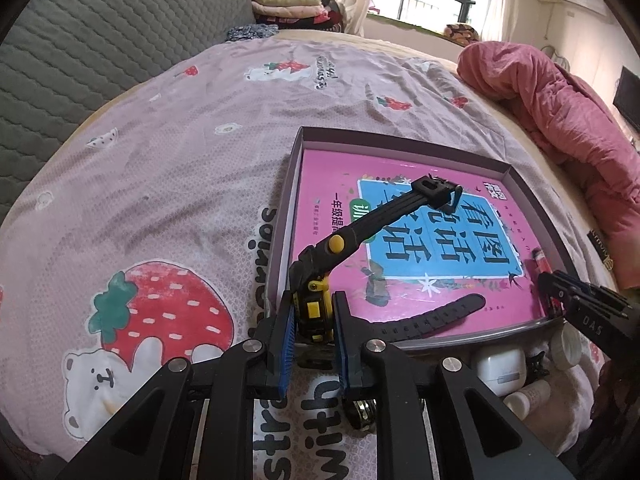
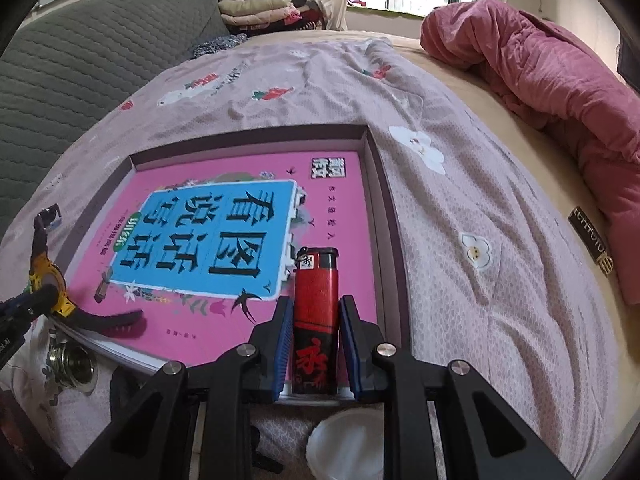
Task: Organize rigid objects
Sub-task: 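Lower the watch into the tray and open left tool while right tool releases the lighter there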
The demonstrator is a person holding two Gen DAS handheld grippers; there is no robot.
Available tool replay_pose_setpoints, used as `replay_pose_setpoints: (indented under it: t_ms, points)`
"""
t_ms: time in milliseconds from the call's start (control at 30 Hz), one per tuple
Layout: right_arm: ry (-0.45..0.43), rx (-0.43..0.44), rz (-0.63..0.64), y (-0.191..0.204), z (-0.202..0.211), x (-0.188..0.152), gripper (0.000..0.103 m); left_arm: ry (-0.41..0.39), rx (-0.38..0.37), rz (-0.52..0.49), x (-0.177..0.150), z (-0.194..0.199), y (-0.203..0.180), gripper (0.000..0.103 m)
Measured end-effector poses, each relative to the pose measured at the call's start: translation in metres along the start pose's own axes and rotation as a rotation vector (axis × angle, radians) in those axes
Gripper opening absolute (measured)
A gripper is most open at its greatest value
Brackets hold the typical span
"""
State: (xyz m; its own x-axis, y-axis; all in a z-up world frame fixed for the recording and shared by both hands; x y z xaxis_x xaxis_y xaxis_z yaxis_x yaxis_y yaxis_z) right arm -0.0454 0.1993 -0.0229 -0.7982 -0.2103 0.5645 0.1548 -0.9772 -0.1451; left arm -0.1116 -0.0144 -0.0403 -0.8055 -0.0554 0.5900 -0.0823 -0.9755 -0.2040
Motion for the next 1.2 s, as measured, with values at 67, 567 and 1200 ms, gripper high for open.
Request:
replay_pose_setpoints:
  t_ms: [67,567,1200]
  points:
    - [-0.007,-0.002,0.005,0.000,0.001,-0.001,0.024,0.000,-0.001,0.000,0.000,0.000,0.000,0.018]
    - [-0.036,0.025,-0.026,-0.005,0.019,-0.008,0.024,-0.028,-0.028,0.003,0.004,0.006,0.000,0.020]
    - [-0.075,0.035,-0.033,-0.007,0.035,-0.009,0.024,-0.034,-0.044,-0.005,0.007,0.008,-0.001,0.022]
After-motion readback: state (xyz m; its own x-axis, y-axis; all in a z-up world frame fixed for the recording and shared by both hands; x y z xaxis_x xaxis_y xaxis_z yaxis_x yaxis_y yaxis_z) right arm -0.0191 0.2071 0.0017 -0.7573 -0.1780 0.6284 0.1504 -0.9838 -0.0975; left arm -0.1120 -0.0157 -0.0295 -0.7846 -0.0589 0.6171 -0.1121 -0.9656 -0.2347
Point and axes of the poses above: each gripper's, at about its wrist camera, not at the fingertips, and z roughly against the way its jaws point, y to its left, x to its top, the point moved 1 cm from there along -z, roughly the way its jaws point, and after that the axes turned 9 degrees about z, right-handed, at the moved point
